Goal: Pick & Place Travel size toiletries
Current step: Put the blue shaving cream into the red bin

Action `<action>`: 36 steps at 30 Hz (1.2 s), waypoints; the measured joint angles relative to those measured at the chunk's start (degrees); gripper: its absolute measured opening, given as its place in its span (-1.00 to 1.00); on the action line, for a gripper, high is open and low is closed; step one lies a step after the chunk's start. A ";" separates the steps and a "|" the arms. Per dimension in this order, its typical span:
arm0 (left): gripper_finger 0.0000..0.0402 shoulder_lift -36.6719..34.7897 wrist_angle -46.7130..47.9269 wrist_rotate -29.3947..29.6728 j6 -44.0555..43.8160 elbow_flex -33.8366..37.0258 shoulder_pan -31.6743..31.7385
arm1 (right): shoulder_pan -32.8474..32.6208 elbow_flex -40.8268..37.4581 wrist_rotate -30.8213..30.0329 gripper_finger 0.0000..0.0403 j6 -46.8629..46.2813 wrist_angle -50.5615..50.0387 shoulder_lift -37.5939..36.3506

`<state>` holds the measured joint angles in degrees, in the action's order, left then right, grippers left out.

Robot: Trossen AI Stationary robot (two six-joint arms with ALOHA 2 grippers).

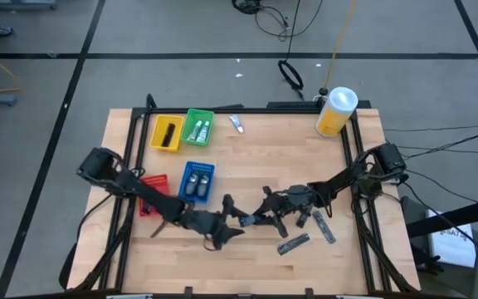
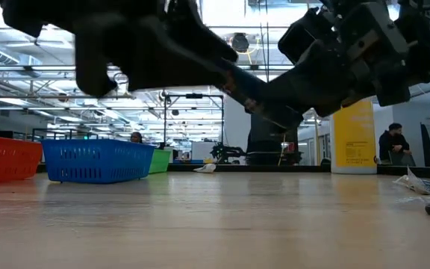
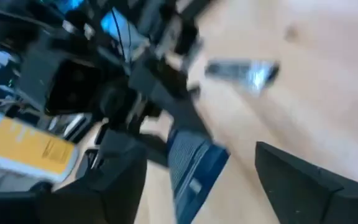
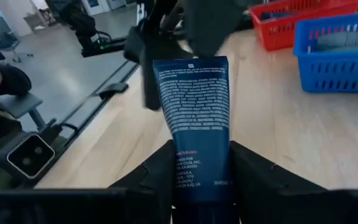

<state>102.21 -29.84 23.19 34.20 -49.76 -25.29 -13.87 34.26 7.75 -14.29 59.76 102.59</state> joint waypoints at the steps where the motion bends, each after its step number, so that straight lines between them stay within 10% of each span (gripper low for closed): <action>1: 0.49 1.28 0.88 1.34 1.35 -1.22 -0.15 | 0.00 -0.02 -0.04 -0.40 -0.03 -0.25 0.00; 9: 0.22 7.61 1.91 12.21 4.64 -7.02 -1.21 | 0.00 -0.02 0.00 -0.43 -0.02 -1.51 0.00; 25: -0.87 7.76 4.13 12.42 1.26 -7.31 -1.49 | 0.53 -0.04 4.49 -0.13 -2.11 -1.43 0.00; 36: -0.82 -2.13 28.90 14.95 -8.43 -7.23 -3.90 | 0.78 -0.02 0.75 0.31 -1.95 -2.11 -0.02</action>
<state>100.08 -0.94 38.13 25.78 -56.99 -29.19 -13.09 34.24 8.50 -16.25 57.66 102.57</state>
